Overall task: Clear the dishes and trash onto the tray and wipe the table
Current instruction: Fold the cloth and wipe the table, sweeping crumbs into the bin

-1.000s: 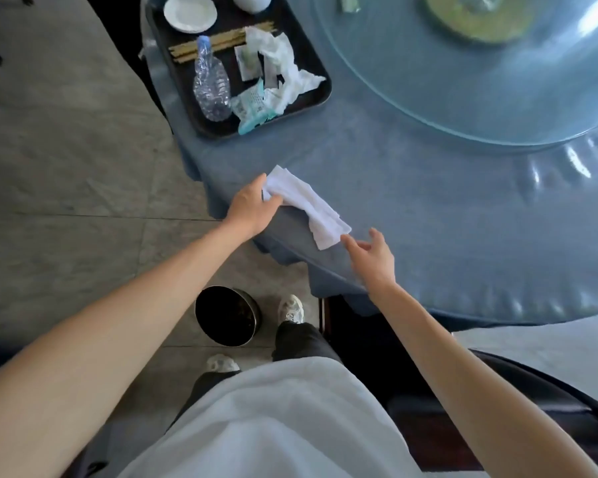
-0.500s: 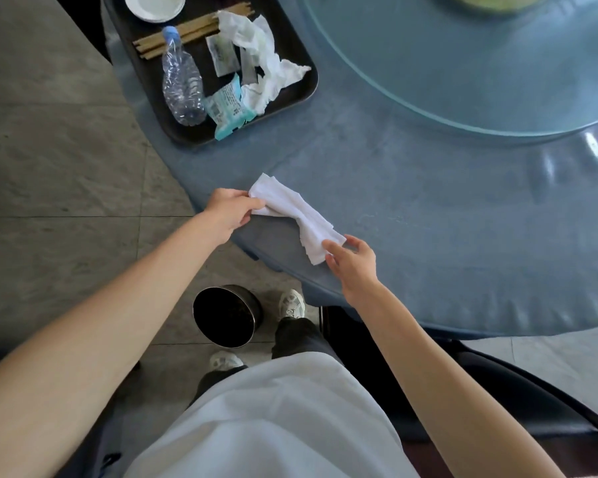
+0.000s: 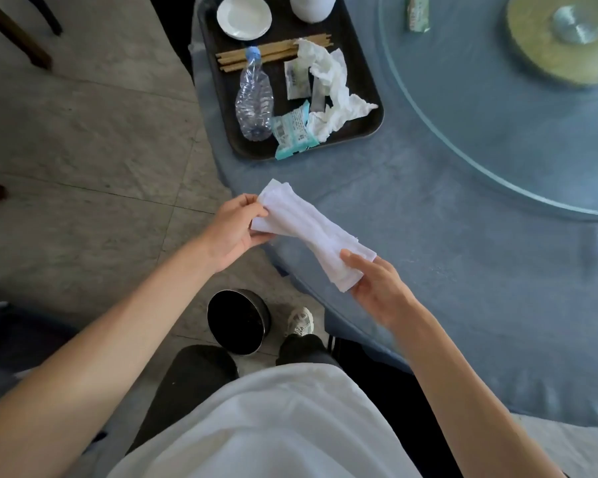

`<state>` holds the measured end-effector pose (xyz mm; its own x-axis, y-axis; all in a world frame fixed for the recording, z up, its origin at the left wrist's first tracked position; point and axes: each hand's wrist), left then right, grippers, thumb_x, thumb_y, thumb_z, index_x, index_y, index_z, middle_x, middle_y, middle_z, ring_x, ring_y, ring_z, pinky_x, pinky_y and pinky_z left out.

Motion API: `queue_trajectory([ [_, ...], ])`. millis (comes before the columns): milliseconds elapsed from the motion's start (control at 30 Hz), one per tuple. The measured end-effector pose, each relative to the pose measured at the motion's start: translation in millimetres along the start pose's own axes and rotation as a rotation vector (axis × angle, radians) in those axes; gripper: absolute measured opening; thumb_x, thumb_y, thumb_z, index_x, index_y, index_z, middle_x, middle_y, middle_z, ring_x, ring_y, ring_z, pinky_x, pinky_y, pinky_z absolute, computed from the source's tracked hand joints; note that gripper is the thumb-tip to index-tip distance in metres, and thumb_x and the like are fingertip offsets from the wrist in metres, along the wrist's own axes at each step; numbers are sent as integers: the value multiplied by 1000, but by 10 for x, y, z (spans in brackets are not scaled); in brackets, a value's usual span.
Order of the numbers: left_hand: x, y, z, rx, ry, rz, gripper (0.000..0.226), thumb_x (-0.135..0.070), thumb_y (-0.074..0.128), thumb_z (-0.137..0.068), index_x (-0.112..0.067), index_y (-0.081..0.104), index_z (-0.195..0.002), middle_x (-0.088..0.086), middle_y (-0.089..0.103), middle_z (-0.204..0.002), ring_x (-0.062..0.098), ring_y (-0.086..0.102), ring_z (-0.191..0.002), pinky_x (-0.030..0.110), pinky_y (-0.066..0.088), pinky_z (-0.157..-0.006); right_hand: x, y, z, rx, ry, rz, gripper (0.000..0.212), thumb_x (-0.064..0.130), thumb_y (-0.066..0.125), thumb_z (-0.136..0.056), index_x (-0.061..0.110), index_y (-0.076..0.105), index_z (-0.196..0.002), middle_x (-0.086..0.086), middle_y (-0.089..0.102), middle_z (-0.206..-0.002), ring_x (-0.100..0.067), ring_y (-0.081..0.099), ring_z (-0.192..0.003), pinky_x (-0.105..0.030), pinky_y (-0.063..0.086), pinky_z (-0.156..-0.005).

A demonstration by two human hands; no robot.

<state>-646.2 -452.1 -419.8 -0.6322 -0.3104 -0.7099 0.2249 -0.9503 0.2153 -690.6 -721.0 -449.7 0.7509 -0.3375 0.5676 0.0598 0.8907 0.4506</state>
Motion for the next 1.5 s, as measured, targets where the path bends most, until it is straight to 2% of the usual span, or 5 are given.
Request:
queue_trajectory([
  [433,-463,-2239,459,-195,176,212,19,-19,59,-91,-25,77,-93,1,77,-95,17,74,-86,31,59,-64,45,2317,-945,320,87,423,39,14,69,-98,14,62,-136,-15,69,-133,-32,69,-113,-45,60,-91],
  [833,-1120,-5421,606,-471,363,216,26,-26,77,-89,-33,73,-113,-3,77,-113,17,74,-103,35,60,-84,-888,5724,-2301,450,241,686,55,3,78,-87,17,59,-137,-11,69,-133,-31,71,-115,-38,62,-80],
  [1033,-1202,-6473,1071,-716,439,383,33,-11,73,-92,-9,67,-124,10,75,-117,21,73,-102,33,61,-83,-1427,7130,-2781,558,440,838,103,-7,83,-77,27,30,-158,-11,55,-147,-31,70,-119,-43,62,-84],
  [1233,-1253,-7173,1642,-882,480,412,32,-20,73,-93,-20,67,-124,-1,76,-114,17,73,-103,31,60,-79,-1933,8275,-2935,821,663,1091,89,15,102,-56,6,62,-135,-13,72,-129,-25,72,-115,-31,62,-82],
  [1500,-1311,-7853,2238,-1221,527,490,34,-19,72,-93,-19,67,-126,1,75,-116,24,72,-108,54,58,-90,-2728,9540,-3125,1111,765,1029,51,16,66,-100,14,53,-149,-16,55,-151,-34,57,-135,-42,57,-98],
])
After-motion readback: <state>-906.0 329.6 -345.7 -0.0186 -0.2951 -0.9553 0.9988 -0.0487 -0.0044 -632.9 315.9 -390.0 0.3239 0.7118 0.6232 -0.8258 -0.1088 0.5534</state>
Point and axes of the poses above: each hand's wrist, its own z-axis away from the middle knuckle, its own y-axis out of the palm, x = y × z
